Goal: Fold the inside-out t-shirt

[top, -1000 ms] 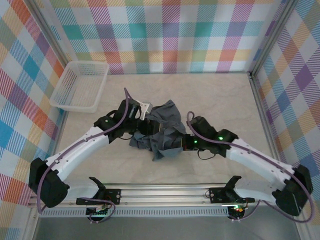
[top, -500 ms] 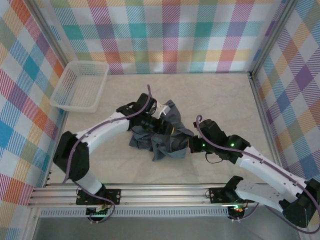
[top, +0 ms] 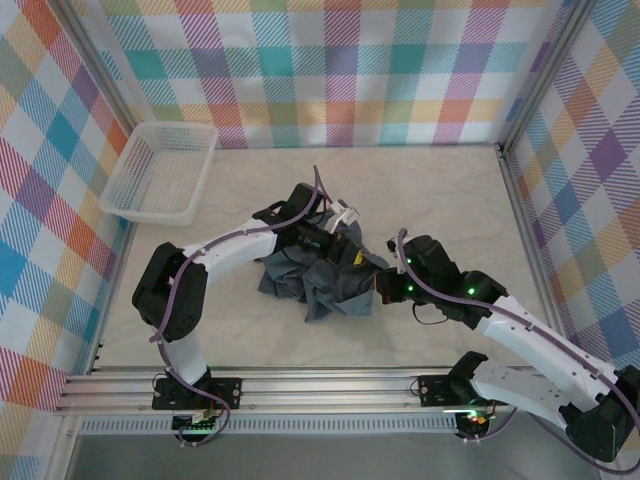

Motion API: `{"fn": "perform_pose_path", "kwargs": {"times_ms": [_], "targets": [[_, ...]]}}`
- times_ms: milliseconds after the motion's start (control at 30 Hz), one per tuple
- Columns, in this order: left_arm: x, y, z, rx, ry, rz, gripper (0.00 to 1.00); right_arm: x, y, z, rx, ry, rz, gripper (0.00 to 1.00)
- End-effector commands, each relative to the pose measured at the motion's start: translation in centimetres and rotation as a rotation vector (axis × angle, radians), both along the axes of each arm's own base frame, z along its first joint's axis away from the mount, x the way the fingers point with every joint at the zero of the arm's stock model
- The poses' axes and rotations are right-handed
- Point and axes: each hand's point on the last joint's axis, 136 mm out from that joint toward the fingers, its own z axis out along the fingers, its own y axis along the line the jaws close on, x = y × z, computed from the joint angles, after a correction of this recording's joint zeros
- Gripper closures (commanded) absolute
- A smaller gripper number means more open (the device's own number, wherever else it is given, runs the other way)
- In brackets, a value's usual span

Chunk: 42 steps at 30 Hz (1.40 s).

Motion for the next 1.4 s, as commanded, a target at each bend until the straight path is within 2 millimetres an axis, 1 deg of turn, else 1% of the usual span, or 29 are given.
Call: {"fn": "perform_pose_path", "kwargs": {"times_ms": [0,67,133,233,267,333,400,467,500,533,567,633,667,700,733,767,800,867,900,933,967,1033,1067,1100,1133,1167,1233,1300,1367], "targets": [[-0.1,0.4,2.8,-0.056,-0.076,0.007,1.0,0.5,-0.2,-0.2,0.013,0.016,-0.016,1.0],[0.8,1.2,4.5,-0.07,-0.117,0.068,1.0,0.7,-0.8,-0.8,-0.016,0.038,-0.043,1.0],[1.8,2.3,6.8,-0.058,-0.161,0.139,1.0,1.2,-2.3,-1.9,-0.078,0.077,-0.11,1.0],[2.8,5.0,9.6,0.118,-0.274,0.239,1.0,1.3,-4.8,-4.1,-0.201,0.174,-0.193,1.0],[2.9,5.9,9.9,0.204,-0.336,0.253,1.0,1.4,-5.4,-4.7,-0.241,0.194,-0.201,1.0],[3.4,7.4,9.5,0.409,-0.482,0.263,1.0,1.6,-5.7,-5.2,-0.287,0.206,-0.193,1.0],[4.6,8.8,7.9,0.601,-0.588,0.288,1.0,2.0,-5.3,-5.2,-0.291,0.2,-0.168,1.0],[6.3,10.2,6.4,0.723,-0.627,0.348,1.0,2.2,-5.3,-5.1,-0.297,0.201,-0.174,1.0],[7.0,10.4,5.8,0.756,-0.643,0.369,1.0,2.2,-5.4,-5.0,-0.3,0.201,-0.179,1.0],[7.5,10.4,5.3,0.766,-0.649,0.384,1.0,2.2,-5.5,-5.0,-0.305,0.202,-0.186,1.0],[7.6,9.4,4.9,0.732,-0.637,0.368,1.0,2.2,-5.6,-4.9,-0.306,0.202,-0.187,1.0],[6.5,6.3,4.7,0.581,-0.585,0.28,1.0,2.2,-5.4,-4.6,-0.289,0.194,-0.178,1.0],[5.4,4.3,5.0,0.464,-0.538,0.213,0.99,2.2,-5.3,-4.4,-0.277,0.188,-0.182,1.0],[3.6,2.3,5.3,0.343,-0.482,0.123,0.9,2.1,-5.4,-4.4,-0.27,0.185,-0.186,1.0],[2.1,1.0,5.4,0.259,-0.433,0.045,0.81,2.1,-5.5,-4.6,-0.27,0.189,-0.197,1.0],[1.0,0.2,5.2,0.209,-0.385,-0.01,0.74,1.9,-5.9,-4.9,-0.274,0.202,-0.215,0.97],[0.6,-0.1,4.5,0.204,-0.349,-0.028,0.69,1.7,-6.4,-5.5,-0.284,0.225,-0.245,0.87],[0.5,0.5,2.7,0.25,-0.323,-0.015,0.64,1.2,-8.0,-6.6,-0.33,0.281,-0.329,0.59],[0.8,1.2,1.8,0.296,-0.331,0.017,0.63,0.8,-9.2,-6.8,-0.369,0.308,-0.387,0.53],[1.5,2.1,1.0,0.347,-0.342,0.065,0.62,0.6,-9.8,-6.7,-0.388,0.317,-0.417,0.52],[2.0,3.1,0.3,0.399,-0.351,0.115,0.61,0.6,-9.9,-6.0,-0.386,0.305,-0.417,0.52],[3.6,5.1,-0.8,0.507,-0.355,0.257,0.59,1.1,-9.0,-4.1,-0.317,0.236,-0.374,0.52],[4.2,6.0,-1.4,0.551,-0.34,0.318,0.58,1.4,-7.8,-2.9,-0.258,0.187,-0.321,0.53],[4.1,6.1,-1.9,0.563,-0.315,0.328,0.56,1.7,-6.1,-1.7,-0.195,0.13,-0.247,0.53],[3.6,5.7,-2.3,0.554,-0.286,0.31,0.54,1.7,-4.9,-1.1,-0.17,0.097,-0.192,0.53],[3.2,5.3,-2.9,0.548,-0.255,0.288,0.51,1.6,-3.1,-0.8,-0.161,0.073,-0.111,0.52],[2.7,4.7,-4.1,0.55,-0.203,0.263,0.47,1.1,-0.5,-1.8,-0.189,0.126,0.009,0.47],[2.3,4.3,-5.2,0.561,-0.155,0.237,0.47,1.1,0.4,-4.1,-0.24,0.218,0.021,0.42],[1.7,3.8,-5.9,0.552,-0.111,0.204,0.53,1.4,0.9,-5.9,-0.258,0.265,0.019,0.38]]}}
